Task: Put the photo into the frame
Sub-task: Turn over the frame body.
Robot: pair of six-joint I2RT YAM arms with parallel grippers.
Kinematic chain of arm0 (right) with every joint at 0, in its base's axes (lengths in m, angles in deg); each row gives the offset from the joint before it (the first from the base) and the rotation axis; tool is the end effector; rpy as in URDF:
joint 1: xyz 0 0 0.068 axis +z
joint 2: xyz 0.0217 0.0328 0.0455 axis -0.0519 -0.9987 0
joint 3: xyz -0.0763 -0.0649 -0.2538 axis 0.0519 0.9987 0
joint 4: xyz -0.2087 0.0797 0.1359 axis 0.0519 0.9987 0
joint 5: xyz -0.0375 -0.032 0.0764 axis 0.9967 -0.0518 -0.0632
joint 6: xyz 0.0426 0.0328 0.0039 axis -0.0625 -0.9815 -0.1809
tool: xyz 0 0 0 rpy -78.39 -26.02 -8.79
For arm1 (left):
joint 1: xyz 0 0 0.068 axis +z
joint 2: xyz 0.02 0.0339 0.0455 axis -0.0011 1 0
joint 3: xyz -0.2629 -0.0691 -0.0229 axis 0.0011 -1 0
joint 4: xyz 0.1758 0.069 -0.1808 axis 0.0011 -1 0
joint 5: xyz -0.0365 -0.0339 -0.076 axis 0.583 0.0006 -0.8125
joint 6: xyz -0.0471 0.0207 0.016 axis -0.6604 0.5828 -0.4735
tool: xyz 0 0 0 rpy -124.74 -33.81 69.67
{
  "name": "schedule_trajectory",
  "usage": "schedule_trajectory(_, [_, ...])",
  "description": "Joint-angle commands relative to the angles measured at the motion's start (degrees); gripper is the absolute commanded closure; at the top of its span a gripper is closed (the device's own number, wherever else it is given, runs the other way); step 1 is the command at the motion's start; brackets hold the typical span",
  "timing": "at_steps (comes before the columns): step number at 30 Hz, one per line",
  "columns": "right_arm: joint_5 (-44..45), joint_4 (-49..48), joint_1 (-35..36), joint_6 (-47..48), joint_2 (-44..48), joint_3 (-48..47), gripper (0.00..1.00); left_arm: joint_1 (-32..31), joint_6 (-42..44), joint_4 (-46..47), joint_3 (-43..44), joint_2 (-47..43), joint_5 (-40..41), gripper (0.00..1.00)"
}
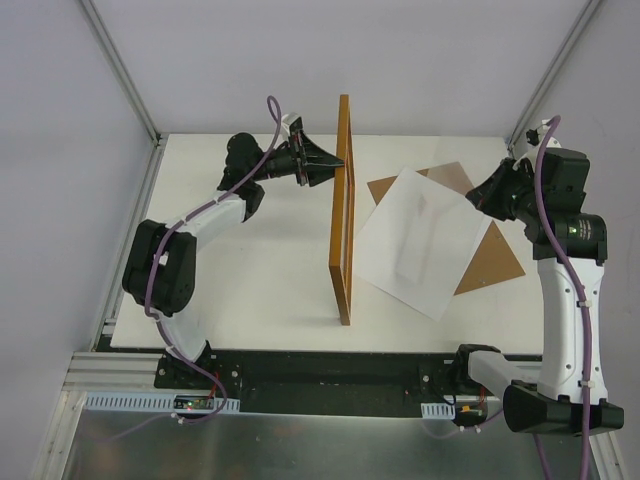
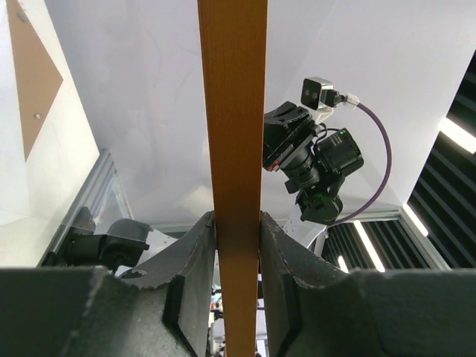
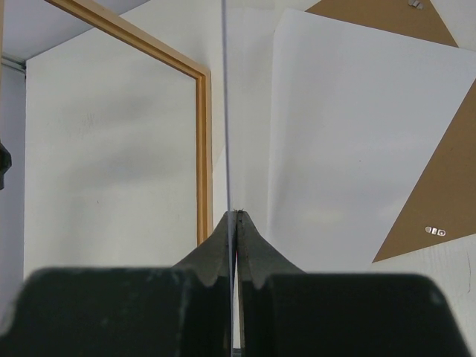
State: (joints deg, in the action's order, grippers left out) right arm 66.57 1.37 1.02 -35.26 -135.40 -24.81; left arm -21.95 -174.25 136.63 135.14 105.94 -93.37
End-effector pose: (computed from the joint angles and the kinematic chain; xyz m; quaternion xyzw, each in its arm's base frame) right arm 0.1938 0.0013 0.4496 -0.0085 0.8428 0.1101 0.5268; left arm 0.3586 -0.1765 0.3347 -0.0050 0.6340 -0.7655 0.1096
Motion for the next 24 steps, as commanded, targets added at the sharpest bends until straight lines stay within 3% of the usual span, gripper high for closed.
schedule_trajectory(1, [-1.16, -3.38, 0.81, -0.37, 0.32, 0.0, 0.99, 1.32, 3.93, 1.5, -1.88, -3.41, -2.97, 0.69])
schedule_trajectory(7, [-0.54, -3.47, 1.6, -0.28, 0.06, -0.08, 0.99, 3.34, 5.34, 0.27, -3.19, -5.51, -4.73, 0.53])
schedule_trajectory(13, [-0.01, -3.82, 1.96, -0.63, -0.12, 0.09, 0.99, 6.41, 11.04, -7.36, -4.16, -9.12, -6.84, 0.5])
schedule_trajectory(16, [0.25, -4.08, 3.36, -0.72, -0.29, 0.09, 0.99, 8.17, 18.93, -18.33, -3.2, -11.57, -7.72, 0.52])
schedule_trajectory(22, [0.95, -4.08, 4.42, -0.54, -0.47, 0.35, 0.99, 12.48, 46.0, -57.85, 4.79, -14.83, -4.21, 0.54])
schedule_trajectory(24, [1.13, -4.08, 4.59, -0.37, -0.56, 0.44, 0.99, 13.62, 53.21, -66.5, 6.99, -14.66, -1.93, 0.55])
